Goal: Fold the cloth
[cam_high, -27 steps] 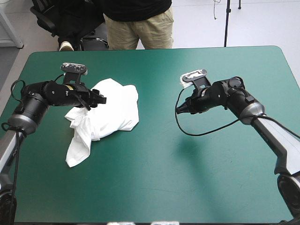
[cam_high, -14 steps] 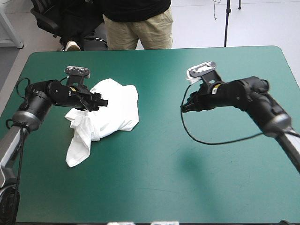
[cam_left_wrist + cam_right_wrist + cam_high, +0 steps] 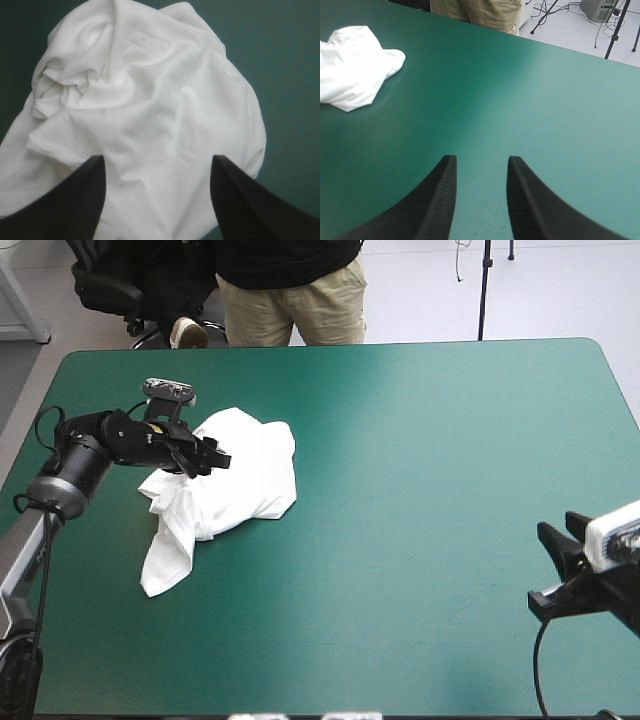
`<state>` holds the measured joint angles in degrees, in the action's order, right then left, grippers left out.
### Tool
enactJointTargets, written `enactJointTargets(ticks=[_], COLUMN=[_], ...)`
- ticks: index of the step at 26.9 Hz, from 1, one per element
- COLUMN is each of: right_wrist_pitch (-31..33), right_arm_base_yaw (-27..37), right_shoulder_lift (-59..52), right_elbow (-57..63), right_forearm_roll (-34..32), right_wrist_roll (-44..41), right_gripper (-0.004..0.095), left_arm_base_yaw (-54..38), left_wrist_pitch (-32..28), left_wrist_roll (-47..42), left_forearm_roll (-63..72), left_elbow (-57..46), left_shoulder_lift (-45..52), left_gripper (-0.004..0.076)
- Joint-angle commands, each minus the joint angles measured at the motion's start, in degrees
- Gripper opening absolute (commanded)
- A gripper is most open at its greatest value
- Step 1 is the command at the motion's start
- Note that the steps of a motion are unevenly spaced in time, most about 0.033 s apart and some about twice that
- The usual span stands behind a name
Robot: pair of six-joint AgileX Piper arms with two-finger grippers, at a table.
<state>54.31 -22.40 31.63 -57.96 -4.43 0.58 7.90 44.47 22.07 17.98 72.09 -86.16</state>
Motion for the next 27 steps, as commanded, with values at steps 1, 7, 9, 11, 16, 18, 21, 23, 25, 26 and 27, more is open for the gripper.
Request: enactJointTargets(ticks=[1, 7, 9, 11, 16, 18, 21, 23, 25, 26, 27], right_wrist_pitch=[-5.90, -8.04, -7.92, -8.15, -8.28, -8.28, -8.28, -8.28, -8.28, -8.31, -8.31], right_arm_base_yaw=[-0.06, -0.06, -0.06, -0.06, -0.06, -0.06, -0.06, -0.06, -0.06, -0.06, -0.06], right_shoulder_lift=[-5.95, -14.77, -14.77, -14.77, -14.77, -14.77, -14.77, -14.77, -14.77, -14.77, -14.77], right_elbow=[7.74, 21.06, 21.06, 21.06, 21.06, 21.06, 21.06, 21.06, 21.06, 21.06, 21.06], right_forearm_roll=[-0.74, 0.24, -0.05, -0.05, 0.16, 0.29, 0.29, 0.29, 0.29, 0.29, 0.29], right_wrist_roll=[-2.57, -5.73, -5.73, -5.73, -7.41, -7.41, -7.41, -7.41, -7.41, -7.41, -7.41], right_gripper=[0.0334, 0.0335, 0.0364, 0.0448, 0.0571, 0.0567, 0.0568, 0.0568, 0.0568, 0.0568, 0.0567], left_arm_base_yaw=[0.25, 0.25, 0.25, 0.25, 0.05, 0.05, 0.19, 0.71, 1.44, 1.70, 2.08], left_wrist_pitch=[-2.59, -3.08, -3.21, -2.97, -2.69, -0.95, 2.87, 5.09, 5.79, 6.09, 6.54], left_wrist_roll=[0.40, -1.47, -2.20, -2.94, -9.33, -11.95, -11.95, -11.50, -10.82, -10.41, -9.93], left_forearm_roll=[1.51, 1.28, 1.28, 1.16, -4.83, -7.22, -5.99, -5.75, -5.37, -5.21, -5.21], left_elbow=[2.01, 2.08, 2.61, 3.99, 10.39, 13.91, 17.95, 19.79, 20.35, 20.44, 20.44], left_shoulder_lift=[2.00, 1.21, -0.49, -2.60, -8.47, -11.75, -16.68, -20.17, -23.38, -24.85, -25.89], left_gripper=[0.0450, 0.0452, 0.0452, 0.0452, 0.0452, 0.0452, 0.0452, 0.0451, 0.0451, 0.0451, 0.0451])
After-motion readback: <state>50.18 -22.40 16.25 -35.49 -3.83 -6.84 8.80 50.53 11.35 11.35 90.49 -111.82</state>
